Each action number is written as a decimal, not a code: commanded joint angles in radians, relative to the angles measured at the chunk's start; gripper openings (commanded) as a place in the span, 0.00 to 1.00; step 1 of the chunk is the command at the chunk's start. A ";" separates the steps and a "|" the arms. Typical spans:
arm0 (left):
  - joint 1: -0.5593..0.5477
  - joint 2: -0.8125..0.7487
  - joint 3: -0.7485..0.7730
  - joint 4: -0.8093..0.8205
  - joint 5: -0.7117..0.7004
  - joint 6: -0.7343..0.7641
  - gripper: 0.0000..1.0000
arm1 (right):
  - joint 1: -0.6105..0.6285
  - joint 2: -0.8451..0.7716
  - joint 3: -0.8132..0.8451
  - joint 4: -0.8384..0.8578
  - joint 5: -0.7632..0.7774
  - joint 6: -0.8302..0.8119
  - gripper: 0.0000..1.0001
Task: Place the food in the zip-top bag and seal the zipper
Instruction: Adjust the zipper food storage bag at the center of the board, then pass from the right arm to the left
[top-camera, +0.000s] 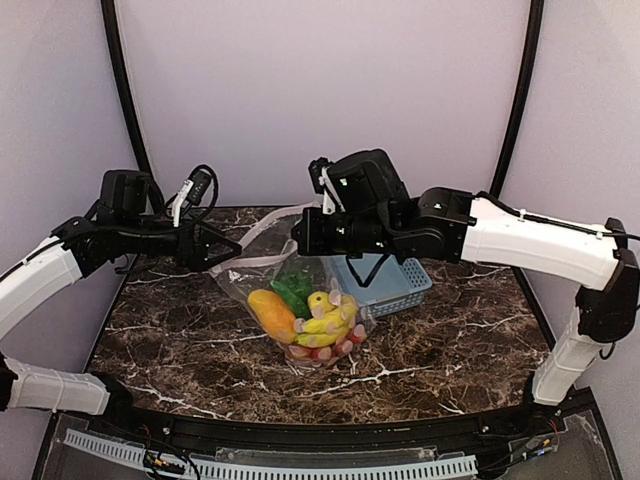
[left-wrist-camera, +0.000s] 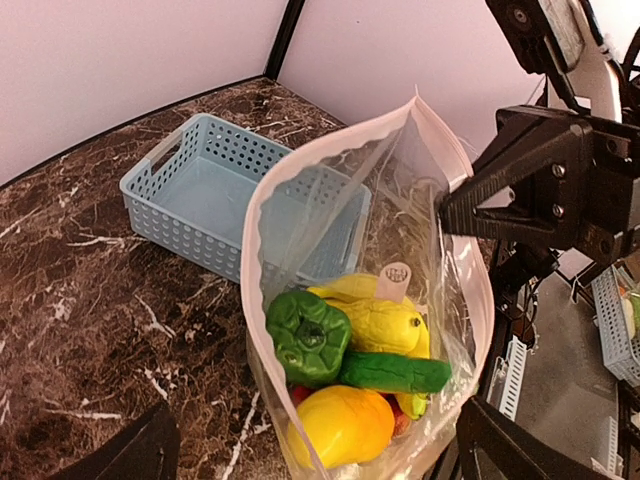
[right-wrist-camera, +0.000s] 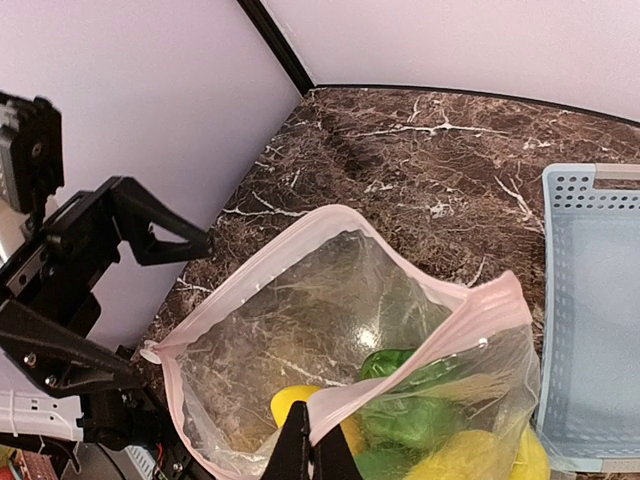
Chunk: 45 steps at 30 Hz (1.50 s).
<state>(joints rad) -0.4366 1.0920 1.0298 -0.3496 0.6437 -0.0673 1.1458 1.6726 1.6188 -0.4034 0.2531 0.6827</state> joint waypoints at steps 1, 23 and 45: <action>0.001 -0.111 -0.090 0.004 -0.038 -0.018 0.99 | -0.023 -0.003 -0.012 0.039 0.039 0.007 0.00; 0.001 -0.246 -0.359 0.328 -0.016 -0.232 0.48 | -0.046 -0.046 -0.057 0.039 0.003 0.021 0.00; 0.001 -0.215 -0.361 0.394 0.014 -0.220 0.01 | -0.165 -0.196 -0.075 -0.085 -0.073 -0.161 0.80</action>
<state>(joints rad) -0.4366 0.8833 0.6792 0.0151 0.6266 -0.2996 1.0447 1.5230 1.5555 -0.4648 0.2588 0.6060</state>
